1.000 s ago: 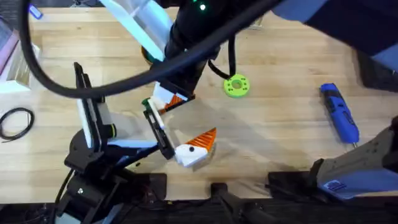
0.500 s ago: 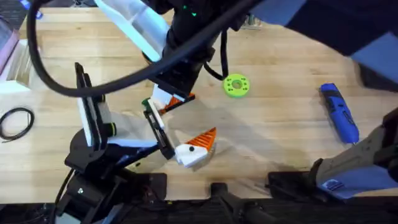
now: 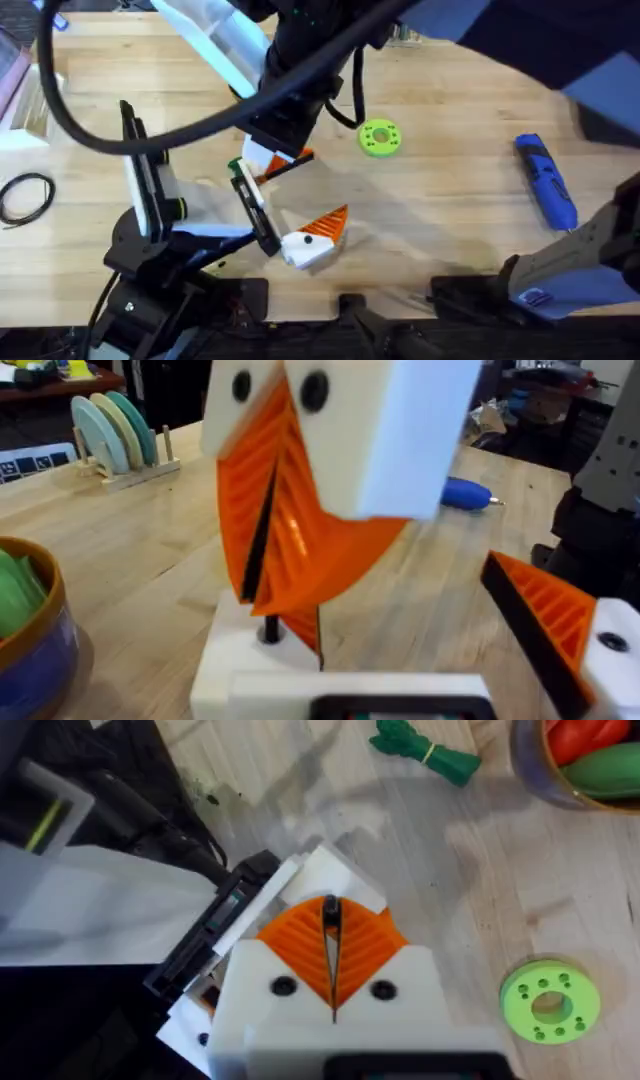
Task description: Pick up the gripper from the table and insert it into the empty holder that is missing its gripper. Then pick up a screw, insert it into the mounting hole, and use the screwdriver to tighten it. Finally, clean up the table by picking up the vegetable and placing it into the bucket.
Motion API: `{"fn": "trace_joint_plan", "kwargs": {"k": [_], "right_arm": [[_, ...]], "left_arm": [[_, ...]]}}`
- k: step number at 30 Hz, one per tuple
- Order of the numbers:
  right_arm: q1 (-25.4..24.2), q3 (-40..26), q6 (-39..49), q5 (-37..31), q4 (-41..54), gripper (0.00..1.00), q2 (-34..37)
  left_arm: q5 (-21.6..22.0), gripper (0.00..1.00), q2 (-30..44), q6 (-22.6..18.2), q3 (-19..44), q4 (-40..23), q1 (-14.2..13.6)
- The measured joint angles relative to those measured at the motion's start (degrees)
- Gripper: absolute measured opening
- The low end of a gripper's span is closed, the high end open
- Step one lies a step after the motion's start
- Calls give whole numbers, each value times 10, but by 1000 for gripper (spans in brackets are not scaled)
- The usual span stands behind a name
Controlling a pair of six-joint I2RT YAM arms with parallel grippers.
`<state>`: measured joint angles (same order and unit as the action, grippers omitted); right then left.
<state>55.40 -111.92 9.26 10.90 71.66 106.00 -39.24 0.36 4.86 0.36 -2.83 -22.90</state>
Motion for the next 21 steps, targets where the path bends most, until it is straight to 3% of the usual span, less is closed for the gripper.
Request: {"fn": "trace_joint_plan", "kwargs": {"k": [15,21], "right_arm": [[0,-1,0,8,2,40,16],[-11,-2,1,7,4,906,15]], "left_arm": [[0,985,0,3,0,-1,0],[0,986,0,3,0,-1,0]]}}
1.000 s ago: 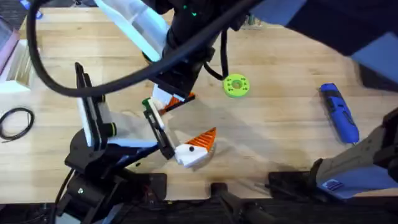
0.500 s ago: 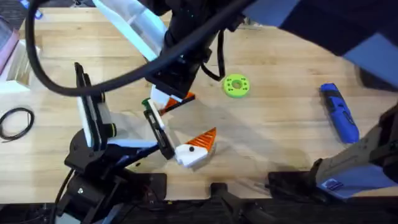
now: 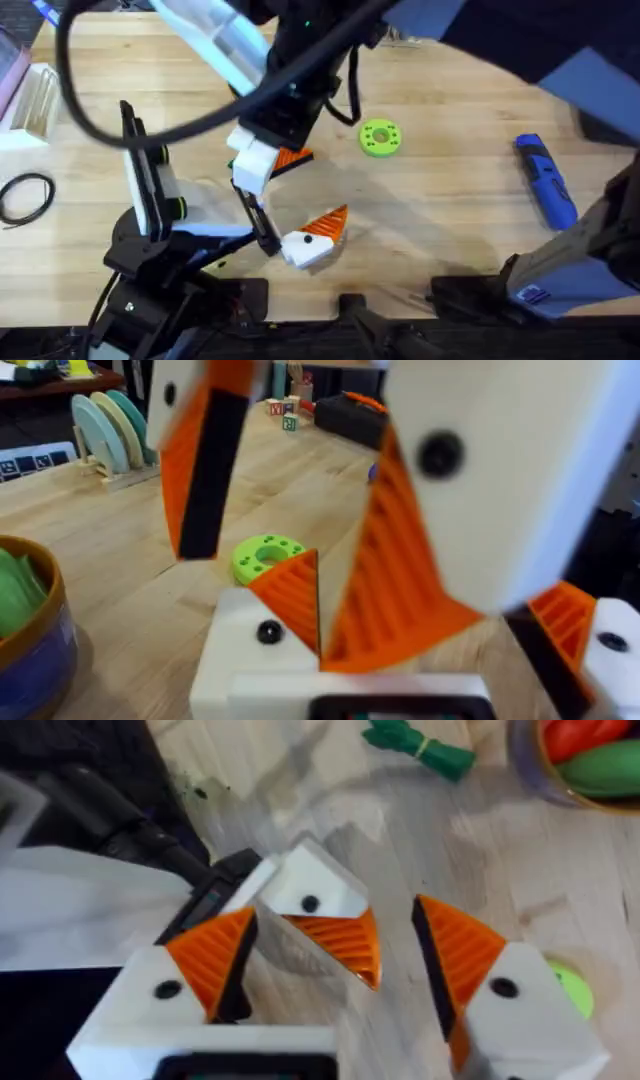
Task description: Pick up the gripper from the table and insert it into the empty holder that is missing its gripper. Then pick up a screw, insert it into the mounting hole, and use the screwdriver to tighten it. Finally, clean up the table by picking up the vegetable and placing it into the bucket.
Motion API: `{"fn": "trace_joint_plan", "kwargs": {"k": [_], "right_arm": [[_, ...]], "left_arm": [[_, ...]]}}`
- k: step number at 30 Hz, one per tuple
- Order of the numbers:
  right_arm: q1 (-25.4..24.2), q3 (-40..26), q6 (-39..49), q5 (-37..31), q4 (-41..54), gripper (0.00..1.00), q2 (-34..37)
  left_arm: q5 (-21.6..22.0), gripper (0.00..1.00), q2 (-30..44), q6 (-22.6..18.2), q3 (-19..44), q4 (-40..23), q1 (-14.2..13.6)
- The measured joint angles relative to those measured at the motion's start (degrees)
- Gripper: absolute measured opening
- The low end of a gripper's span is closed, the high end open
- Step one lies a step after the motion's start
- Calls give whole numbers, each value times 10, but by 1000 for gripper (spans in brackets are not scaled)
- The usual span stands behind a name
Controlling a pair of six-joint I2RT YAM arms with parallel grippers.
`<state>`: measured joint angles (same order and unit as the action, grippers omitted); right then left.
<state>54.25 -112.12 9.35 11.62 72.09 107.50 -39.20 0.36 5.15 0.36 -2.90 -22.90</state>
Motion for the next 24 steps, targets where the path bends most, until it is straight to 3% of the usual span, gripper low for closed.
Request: {"fn": "trace_joint_plan", "kwargs": {"k": [2,16,19,24], "right_arm": [[-15,0,-2,2,-2,968,-2],[-122,13,-23,9,23,975,-130],[-131,67,-33,10,12,974,-178],[-146,235,-71,14,-70,975,-298]], "left_arm": [[0,986,0,-2,0,1,0],[0,985,0,-2,0,1,0],[0,987,0,-2,0,1,0],[-1,986,0,-3,0,1,0]]}}
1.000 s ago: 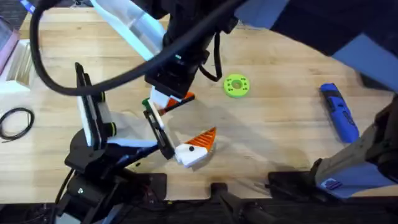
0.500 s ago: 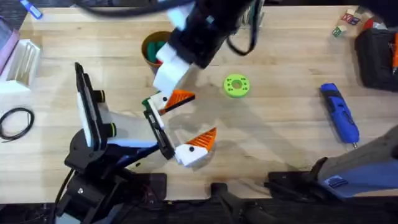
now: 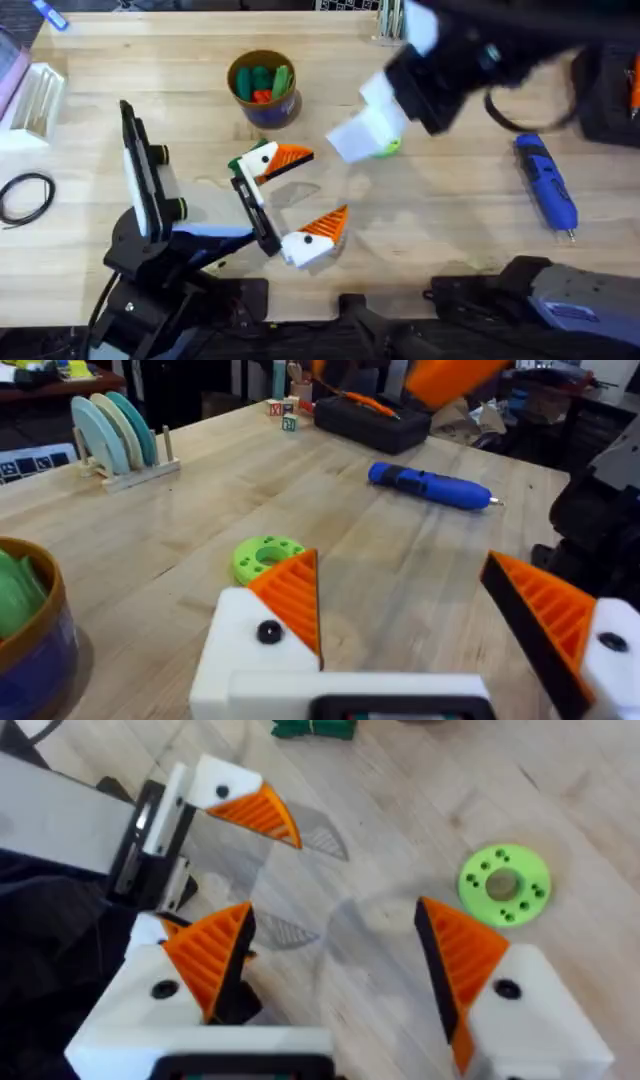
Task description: Pick up the gripper from the table and insert it into the empty holder that is missing its gripper. Then pick up a screw, insert it into the mounting hole, and use the screwdriver to tighten it. Finally, clean up the table by picking up the vegetable and placing it into the bucket.
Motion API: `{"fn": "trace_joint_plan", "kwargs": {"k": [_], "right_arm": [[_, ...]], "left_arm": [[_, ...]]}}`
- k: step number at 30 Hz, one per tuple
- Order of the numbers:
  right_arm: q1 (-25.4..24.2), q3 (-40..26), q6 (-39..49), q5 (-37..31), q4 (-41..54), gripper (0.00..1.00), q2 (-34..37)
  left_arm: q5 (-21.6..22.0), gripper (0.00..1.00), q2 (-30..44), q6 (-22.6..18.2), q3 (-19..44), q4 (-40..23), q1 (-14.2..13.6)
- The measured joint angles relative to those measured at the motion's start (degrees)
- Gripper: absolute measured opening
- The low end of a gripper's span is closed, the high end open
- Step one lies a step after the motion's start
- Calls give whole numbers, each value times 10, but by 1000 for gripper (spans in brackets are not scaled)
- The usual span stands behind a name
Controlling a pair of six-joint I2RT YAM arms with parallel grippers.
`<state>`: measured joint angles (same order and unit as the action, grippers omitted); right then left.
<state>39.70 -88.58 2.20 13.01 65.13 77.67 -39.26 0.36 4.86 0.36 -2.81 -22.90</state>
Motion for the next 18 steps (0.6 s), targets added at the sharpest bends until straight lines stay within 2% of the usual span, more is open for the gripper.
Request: {"fn": "trace_joint_plan", "kwargs": {"k": [3,7,12,18], "right_arm": [[-6,100,-28,0,-42,978,-96],[-6,185,-53,10,-63,977,-227],[-6,253,-65,30,-63,977,-366],[-6,294,-69,39,-62,978,-440]], "left_arm": [[0,985,0,0,0,0,0],[0,985,0,-1,0,0,0],[0,985,0,-1,0,0,0],[0,987,0,-1,0,0,0]]}}
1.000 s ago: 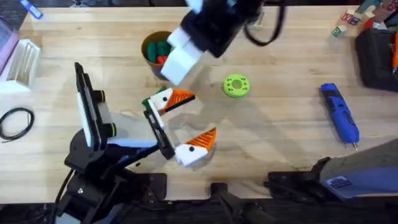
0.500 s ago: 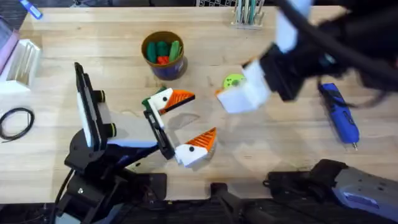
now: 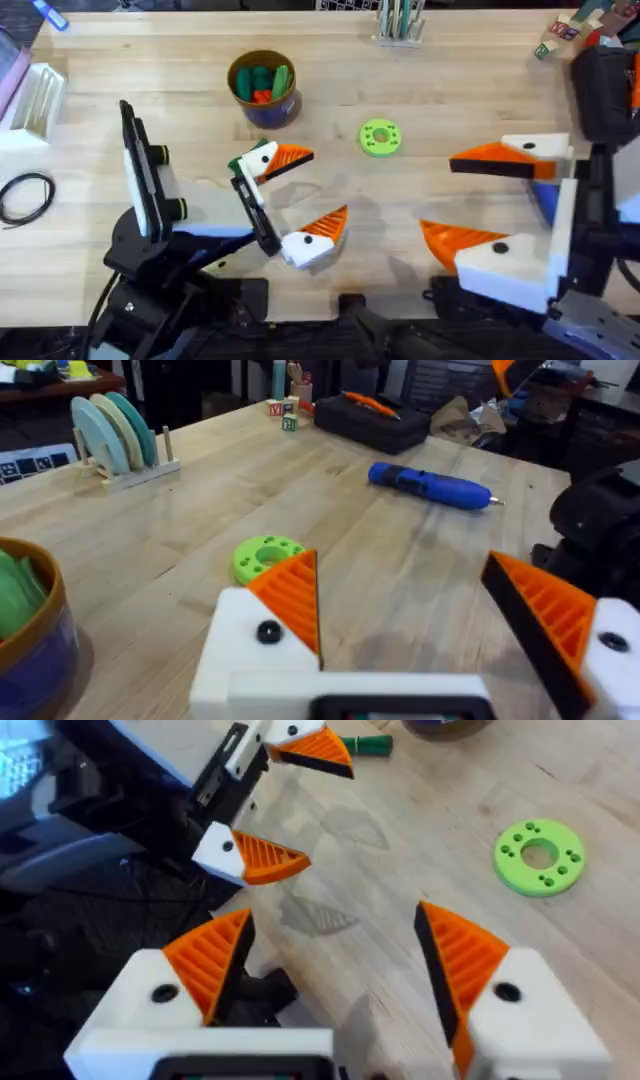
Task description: Pick up the gripper from the table and insert it into the empty holder that is missing its gripper. Then pick up a screw, insert it into the mounting hole, and use the screwdriver to tighten it. Finally, clean up the table by picking up the vegetable and placing it into the bucket.
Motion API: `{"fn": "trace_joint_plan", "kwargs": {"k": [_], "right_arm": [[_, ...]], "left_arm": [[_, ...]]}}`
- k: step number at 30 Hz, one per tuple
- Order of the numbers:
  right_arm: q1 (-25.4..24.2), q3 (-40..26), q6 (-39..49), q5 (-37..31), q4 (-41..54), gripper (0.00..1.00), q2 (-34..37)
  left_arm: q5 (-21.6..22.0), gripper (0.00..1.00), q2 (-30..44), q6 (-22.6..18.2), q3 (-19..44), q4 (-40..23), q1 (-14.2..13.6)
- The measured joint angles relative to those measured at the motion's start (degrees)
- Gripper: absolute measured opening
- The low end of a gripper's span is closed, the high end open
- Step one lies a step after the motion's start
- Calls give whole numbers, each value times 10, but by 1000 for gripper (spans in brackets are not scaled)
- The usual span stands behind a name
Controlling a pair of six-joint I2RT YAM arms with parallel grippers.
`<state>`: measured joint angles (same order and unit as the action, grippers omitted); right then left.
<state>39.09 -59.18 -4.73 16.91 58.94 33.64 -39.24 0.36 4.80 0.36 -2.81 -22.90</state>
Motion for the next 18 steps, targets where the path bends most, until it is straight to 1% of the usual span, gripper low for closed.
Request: {"fn": "trace_joint_plan", "kwargs": {"k": [1,3,5,8,9,10,11,15,18], "right_arm": [[0,2,0,1,0,978,-5],[0,2,0,2,0,980,-11],[0,2,0,4,0,979,-11],[0,3,0,4,-1,979,-11],[0,3,0,3,0,979,-11],[0,3,0,3,-1,979,-11],[0,3,0,0,-1,980,-11],[0,3,0,-22,-1,979,-11],[0,8,-3,-73,-1,979,-11]], "left_arm": [[0,984,0,0,0,0,0],[0,893,0,1,0,0,0],[0,679,0,0,0,0,0],[0,238,0,0,0,0,0],[0,112,0,-2,0,0,0],[0,33,0,-3,0,0,0],[0,11,0,-3,0,0,0],[0,5,0,-2,0,0,0],[0,4,0,-2,0,0,0]]}}
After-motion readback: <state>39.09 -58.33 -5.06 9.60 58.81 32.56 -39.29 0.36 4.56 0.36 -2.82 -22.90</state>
